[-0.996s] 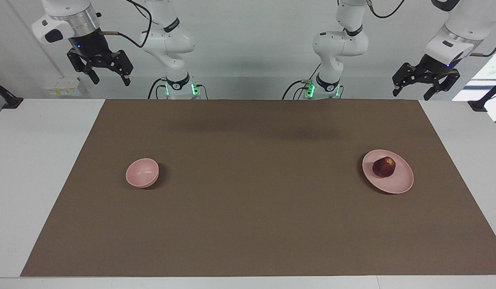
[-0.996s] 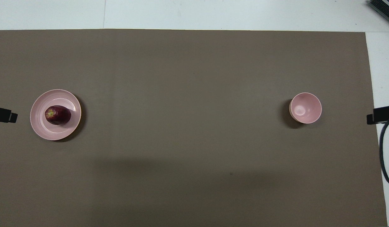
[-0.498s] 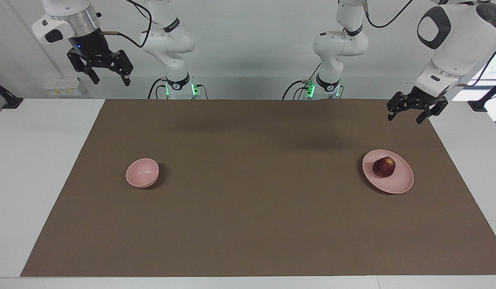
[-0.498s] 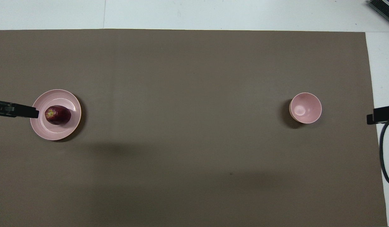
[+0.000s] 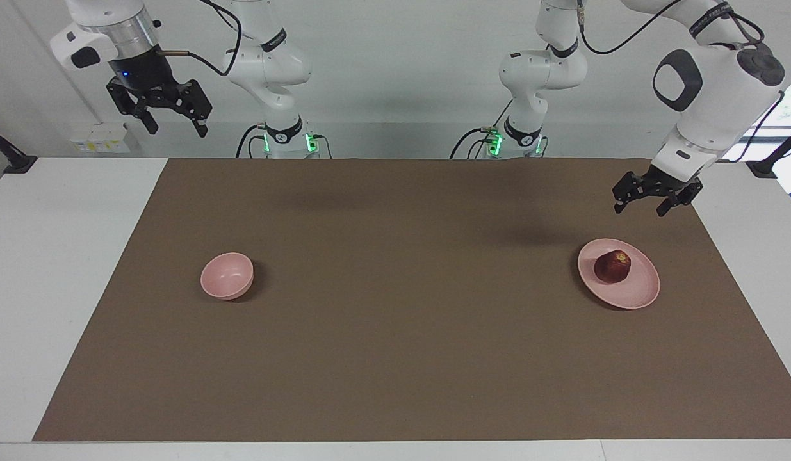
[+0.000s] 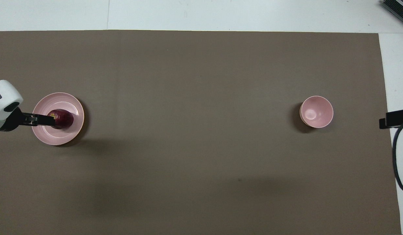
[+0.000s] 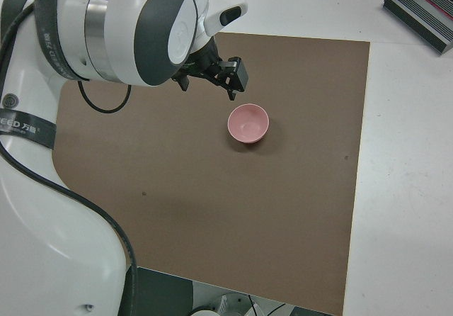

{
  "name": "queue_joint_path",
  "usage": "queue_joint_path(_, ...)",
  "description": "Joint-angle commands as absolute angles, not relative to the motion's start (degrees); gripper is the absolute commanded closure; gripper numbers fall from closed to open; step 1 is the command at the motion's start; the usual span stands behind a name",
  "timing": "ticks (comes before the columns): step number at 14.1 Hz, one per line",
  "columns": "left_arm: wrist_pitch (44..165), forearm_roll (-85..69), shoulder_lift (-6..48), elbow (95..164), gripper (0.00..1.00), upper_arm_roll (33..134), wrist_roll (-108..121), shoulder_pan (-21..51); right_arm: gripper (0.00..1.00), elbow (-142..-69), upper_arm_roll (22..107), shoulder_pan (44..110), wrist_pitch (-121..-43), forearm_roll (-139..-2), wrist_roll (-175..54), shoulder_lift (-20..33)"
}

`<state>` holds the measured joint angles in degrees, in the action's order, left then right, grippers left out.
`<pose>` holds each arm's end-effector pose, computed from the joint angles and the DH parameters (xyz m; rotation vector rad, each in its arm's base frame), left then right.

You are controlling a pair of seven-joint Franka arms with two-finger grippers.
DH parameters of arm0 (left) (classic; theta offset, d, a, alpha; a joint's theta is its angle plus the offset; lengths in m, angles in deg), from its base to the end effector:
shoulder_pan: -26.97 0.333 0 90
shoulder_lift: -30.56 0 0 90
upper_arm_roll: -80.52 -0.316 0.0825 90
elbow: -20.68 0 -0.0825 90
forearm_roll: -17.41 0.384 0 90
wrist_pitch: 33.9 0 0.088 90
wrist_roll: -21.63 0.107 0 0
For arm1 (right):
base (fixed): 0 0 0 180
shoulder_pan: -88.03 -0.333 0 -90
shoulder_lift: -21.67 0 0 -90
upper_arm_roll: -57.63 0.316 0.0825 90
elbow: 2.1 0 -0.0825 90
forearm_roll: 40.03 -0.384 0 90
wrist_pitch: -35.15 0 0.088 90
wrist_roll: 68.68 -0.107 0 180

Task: Move apple from plate to bowl
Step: 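Reach the left gripper to the red apple on the pink plate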

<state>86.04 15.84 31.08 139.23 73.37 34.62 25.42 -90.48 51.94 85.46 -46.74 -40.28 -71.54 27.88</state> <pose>0.5464 0.0523 0.4381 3.1164 -0.1805 0.0576 0.5038 -0.0304 0.6824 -3.1224 0.1612 0.0084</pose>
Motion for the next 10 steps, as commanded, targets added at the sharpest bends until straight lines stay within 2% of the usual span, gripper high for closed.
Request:
queue_joint_path(1, 92.8, 15.0, 26.4, 139.9, 0.0, 73.7, 35.2, 26.0, 0.0, -90.7, 51.5, 85.5, -46.6, -39.1, -70.4, 28.4)
queue_joint_path(5, 100.9, 15.0, 23.0, 142.0, 0.0, 73.8, 35.5, 26.1, 0.0, -90.6, 51.4, 85.5, -46.8, -39.2, -70.5, 28.4)
queue_joint_path(8, 104.3, 15.0, 23.4, 145.6, 0.0, 73.7, 35.5, 26.3, 0.0, -90.7, 51.4, 85.4, -46.8, -39.6, -70.4, 28.3)
queue_joint_path(9, 104.2, 15.0, 23.4, 145.6, 0.03, 73.8, 35.5, 26.3, 0.0, -90.7, 51.4, 85.4, -46.7, -39.6, -70.4, 28.3)
queue_joint_path(10, 104.2, 15.0, 23.3, 145.5, 0.31, 73.8, 35.5, 26.2, 0.0, -90.7, 51.4, 85.4, -46.7, -39.7, -70.4, 28.3)
